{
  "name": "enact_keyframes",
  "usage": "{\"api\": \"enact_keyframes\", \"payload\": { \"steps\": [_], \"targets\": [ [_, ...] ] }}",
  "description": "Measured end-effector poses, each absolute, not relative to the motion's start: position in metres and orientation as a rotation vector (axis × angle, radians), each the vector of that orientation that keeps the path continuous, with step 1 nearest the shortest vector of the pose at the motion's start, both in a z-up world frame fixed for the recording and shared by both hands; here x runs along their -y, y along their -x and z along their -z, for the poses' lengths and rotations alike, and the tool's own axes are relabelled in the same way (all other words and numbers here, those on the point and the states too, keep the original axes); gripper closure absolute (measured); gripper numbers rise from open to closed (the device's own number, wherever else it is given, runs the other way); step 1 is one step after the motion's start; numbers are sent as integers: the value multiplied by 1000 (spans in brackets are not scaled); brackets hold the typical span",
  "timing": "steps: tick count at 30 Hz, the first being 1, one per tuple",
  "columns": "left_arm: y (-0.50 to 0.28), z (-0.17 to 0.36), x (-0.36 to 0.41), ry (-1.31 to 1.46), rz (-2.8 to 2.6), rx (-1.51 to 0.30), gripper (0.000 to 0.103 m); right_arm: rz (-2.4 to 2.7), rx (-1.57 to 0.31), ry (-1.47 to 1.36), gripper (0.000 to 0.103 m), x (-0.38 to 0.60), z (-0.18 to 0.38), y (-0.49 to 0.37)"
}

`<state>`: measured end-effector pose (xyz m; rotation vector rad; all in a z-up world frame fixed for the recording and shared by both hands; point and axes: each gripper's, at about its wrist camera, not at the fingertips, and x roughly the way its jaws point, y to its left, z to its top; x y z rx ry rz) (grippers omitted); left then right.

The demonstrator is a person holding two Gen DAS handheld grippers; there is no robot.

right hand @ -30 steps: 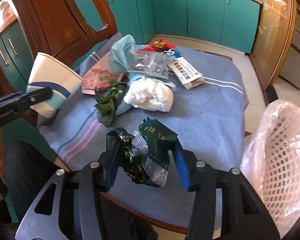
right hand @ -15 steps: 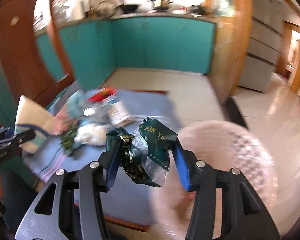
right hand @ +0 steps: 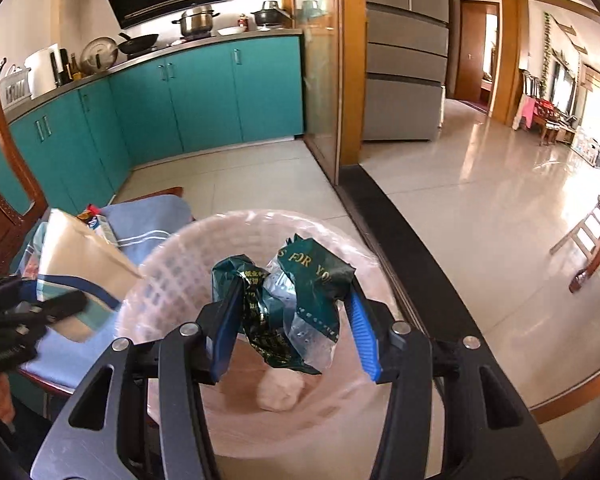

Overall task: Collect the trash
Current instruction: 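Carry the paper cup and green wrapper over the basket and release both, then grasp the green leaves with the left tool while the right tool grasps the white tissue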

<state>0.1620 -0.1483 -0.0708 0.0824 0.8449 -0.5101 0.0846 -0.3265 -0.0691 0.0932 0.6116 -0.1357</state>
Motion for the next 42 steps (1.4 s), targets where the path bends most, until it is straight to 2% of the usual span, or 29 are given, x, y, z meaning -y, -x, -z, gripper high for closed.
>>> {"api": "enact_keyframes", "payload": {
  "steps": [4,13,14,15,16,22,24,25,26,28,34,35,37,41,42],
  "targets": [
    [-168,83,177,-113,537,-867,59,143,-622,-106,53,333,75,-79],
    [-177,91,188,-130,544,-877,57,120,-624,-105,53,329,76,-83],
    [-177,91,186,-125,548,-880,52,117,-622,-102,53,327,75,-84],
    [-177,91,186,-117,551,-881,36,114,-621,-101,53,329,74,-83],
    [-177,90,183,-104,543,-870,25,112,-620,-101,53,329,74,-83],
    [-174,83,153,-63,430,-837,22,103,-629,-96,52,325,75,-85],
    [-174,80,135,-43,361,-826,22,108,-640,-93,49,321,77,-89],
    [-174,80,125,-32,329,-821,22,111,-645,-92,41,320,77,-92],
    [-174,79,110,-10,274,-813,22,115,-648,-92,29,318,77,-94],
    [-174,78,82,34,182,-805,22,118,-637,-93,19,314,76,-97],
    [-180,92,-33,165,-174,-789,22,33,-620,-84,18,287,67,-109],
    [-182,98,-47,183,-197,-803,23,4,-618,-82,18,278,66,-112],
    [-186,114,-77,230,-233,-848,42,-43,-621,-83,18,262,64,-118],
    [-191,141,-102,270,-207,-927,55,-192,-646,-91,18,216,64,-139],
    [-192,145,-105,277,-188,-940,62,-235,-658,-81,18,197,67,-149]
  ]
}}
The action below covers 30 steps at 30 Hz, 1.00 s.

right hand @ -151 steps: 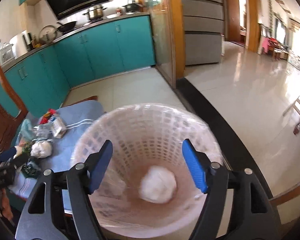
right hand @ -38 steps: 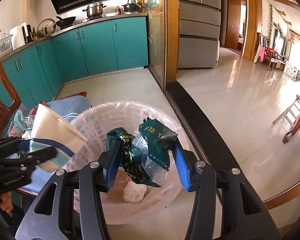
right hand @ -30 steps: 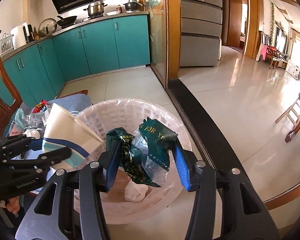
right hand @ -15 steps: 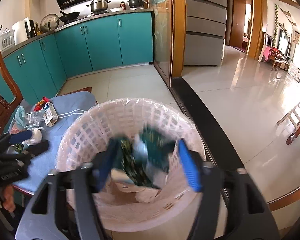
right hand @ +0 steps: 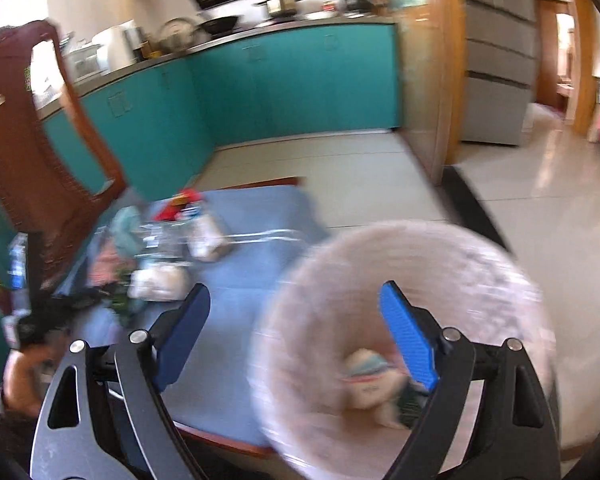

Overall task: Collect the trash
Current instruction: 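Grasp the green leaves with the left tool while the right tool grasps the white tissue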

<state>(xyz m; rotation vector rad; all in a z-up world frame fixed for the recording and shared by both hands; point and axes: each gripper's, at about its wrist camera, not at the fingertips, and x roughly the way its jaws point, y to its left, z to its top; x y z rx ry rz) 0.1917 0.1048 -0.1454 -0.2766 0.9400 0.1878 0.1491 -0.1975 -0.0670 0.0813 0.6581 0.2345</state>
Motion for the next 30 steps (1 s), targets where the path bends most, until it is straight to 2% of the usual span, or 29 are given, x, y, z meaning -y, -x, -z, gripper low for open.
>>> {"api": "enact_keyframes", "payload": {
  "steps": [2,3,4,11,16,17,18,19,21,25,30],
  "targets": [
    [-191,151,-105,275,-164,-953,76,-280,-677,-57,18,170,70,-162],
    [-190,153,-103,259,-156,-961,88,-317,-690,-46,18,151,74,-171],
    [-186,155,-102,236,-146,-971,91,-346,-701,-46,18,137,77,-179],
    [-144,150,-109,243,-93,-983,93,-461,-816,-51,18,44,108,-233],
    [-126,135,-128,264,-103,-937,92,-428,-894,-4,20,18,133,-250],
    [-126,132,-131,271,-105,-921,92,-425,-901,1,35,16,138,-250],
    [-128,129,-133,277,-103,-910,84,-430,-910,3,43,16,141,-250],
    [-129,128,-136,279,-98,-905,71,-431,-925,10,47,17,145,-249],
    [-137,127,-135,279,-86,-892,53,-445,-907,20,53,23,144,-241],
    [-164,137,-116,253,-32,-917,47,-444,-909,19,56,40,139,-225],
    [-185,154,-93,209,14,-974,47,-405,-896,-58,56,79,130,-206]
  ]
}}
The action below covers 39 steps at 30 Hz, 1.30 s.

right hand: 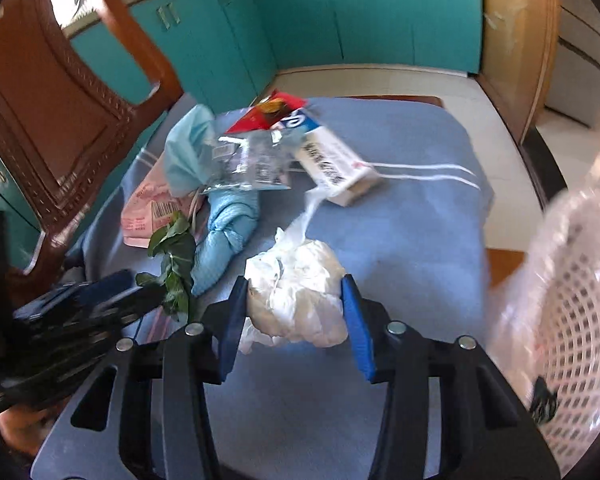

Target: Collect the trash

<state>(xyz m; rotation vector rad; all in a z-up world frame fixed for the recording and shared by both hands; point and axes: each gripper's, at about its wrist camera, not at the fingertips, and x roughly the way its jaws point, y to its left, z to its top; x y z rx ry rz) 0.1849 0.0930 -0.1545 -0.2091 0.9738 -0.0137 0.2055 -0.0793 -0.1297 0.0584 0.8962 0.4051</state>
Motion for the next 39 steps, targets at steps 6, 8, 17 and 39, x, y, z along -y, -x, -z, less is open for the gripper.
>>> {"api": "enact_keyframes", "payload": {
  "steps": [6,8,17,39],
  "targets": [
    [-191,166,-84,161,0,-986,76,-412,-880,-75,56,95,122,-190],
    [-182,163,-88,180,2,-983,81,-414,-877,-62,56,93,123,-188],
    [-133,141,-91,133,-13,-956,85,-434,-882,-3,56,71,134,-181],
    [-112,136,-98,112,-69,-948,84,-393,-863,38,55,74,133,-168]
  ]
}}
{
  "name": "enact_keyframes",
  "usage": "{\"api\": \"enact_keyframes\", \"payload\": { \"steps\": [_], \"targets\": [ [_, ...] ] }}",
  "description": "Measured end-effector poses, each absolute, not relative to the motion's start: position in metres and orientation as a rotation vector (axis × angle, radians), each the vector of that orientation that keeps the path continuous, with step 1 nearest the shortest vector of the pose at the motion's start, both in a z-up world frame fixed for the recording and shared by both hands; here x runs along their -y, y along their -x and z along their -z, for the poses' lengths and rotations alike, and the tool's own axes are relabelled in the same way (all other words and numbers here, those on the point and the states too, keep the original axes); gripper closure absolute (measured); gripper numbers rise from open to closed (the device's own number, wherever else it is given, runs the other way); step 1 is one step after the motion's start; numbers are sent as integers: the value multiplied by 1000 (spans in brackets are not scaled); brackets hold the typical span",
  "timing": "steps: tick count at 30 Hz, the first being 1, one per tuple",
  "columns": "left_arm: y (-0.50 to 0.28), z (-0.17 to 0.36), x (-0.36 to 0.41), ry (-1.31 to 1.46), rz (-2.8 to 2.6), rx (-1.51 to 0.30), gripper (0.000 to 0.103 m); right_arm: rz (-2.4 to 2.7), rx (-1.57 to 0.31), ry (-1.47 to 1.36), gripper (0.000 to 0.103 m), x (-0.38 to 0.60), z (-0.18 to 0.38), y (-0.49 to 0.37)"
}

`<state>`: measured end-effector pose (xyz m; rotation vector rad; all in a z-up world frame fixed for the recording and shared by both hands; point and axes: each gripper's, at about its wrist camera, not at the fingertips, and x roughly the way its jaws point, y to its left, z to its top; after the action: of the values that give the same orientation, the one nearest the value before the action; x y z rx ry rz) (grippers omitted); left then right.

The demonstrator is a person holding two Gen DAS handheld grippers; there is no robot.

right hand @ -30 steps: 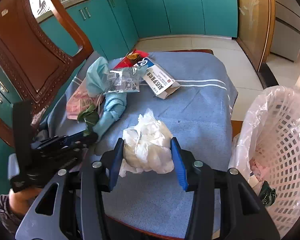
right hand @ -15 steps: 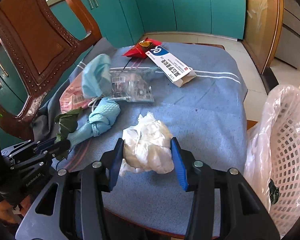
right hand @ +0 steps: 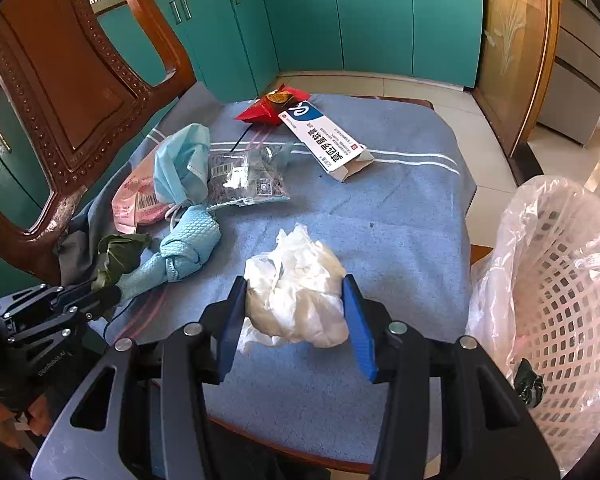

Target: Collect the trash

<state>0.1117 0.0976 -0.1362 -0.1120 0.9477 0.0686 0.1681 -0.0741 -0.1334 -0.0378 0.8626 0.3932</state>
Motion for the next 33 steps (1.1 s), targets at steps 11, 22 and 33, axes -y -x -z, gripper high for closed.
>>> {"api": "enact_keyframes", "payload": {
  "steps": [11,22,33],
  "targets": [
    [-109,135,-104,138,-84,-945,75,-387,-868,36,52,78,137,-166],
    [-102,120,-107,122,-120,-883,40,-379,-838,48,41,82,127,-161],
    [-128,142,-119,167,-121,-933,40,-369,-831,67,34,86,126,-160]
  ]
}}
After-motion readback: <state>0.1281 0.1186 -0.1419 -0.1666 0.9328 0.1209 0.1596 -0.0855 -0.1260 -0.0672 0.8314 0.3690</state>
